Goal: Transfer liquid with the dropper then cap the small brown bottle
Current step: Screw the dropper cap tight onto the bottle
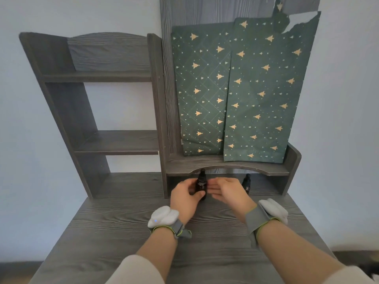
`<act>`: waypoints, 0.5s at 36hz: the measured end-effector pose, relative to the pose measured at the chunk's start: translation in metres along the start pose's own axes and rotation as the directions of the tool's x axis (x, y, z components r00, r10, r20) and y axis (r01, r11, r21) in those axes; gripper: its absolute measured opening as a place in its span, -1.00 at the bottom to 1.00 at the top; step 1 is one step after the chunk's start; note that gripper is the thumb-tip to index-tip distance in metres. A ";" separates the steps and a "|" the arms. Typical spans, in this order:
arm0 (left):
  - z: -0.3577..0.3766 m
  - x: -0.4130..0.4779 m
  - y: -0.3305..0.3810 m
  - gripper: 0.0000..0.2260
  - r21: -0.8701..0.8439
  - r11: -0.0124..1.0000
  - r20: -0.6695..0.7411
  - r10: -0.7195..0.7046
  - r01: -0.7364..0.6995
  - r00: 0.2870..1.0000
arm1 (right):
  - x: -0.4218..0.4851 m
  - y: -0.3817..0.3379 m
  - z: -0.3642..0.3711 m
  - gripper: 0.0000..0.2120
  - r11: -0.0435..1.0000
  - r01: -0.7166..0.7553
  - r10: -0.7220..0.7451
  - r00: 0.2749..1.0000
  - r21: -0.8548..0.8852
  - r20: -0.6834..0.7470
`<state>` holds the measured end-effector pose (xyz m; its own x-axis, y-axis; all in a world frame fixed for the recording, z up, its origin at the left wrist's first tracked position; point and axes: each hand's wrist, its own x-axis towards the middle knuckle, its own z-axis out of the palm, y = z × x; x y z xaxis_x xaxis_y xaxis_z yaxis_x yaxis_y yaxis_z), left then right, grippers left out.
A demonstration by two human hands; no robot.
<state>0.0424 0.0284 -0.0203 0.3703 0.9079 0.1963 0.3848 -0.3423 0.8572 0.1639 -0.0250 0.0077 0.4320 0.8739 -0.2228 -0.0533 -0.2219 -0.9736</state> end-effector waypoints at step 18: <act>0.004 0.008 -0.013 -0.60 -0.014 0.999 0.025 -0.034 0.034 0.999 | 0.000 0.002 0.008 -0.71 0.999 -0.009 0.008 1.000 -0.031 -0.018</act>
<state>0.0436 0.0397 -0.0314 0.3780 0.9127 0.1553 0.3854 -0.3076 0.8700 0.1566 -0.0219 0.0053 0.4476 0.8642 -0.2300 -0.0291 -0.2430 -0.9696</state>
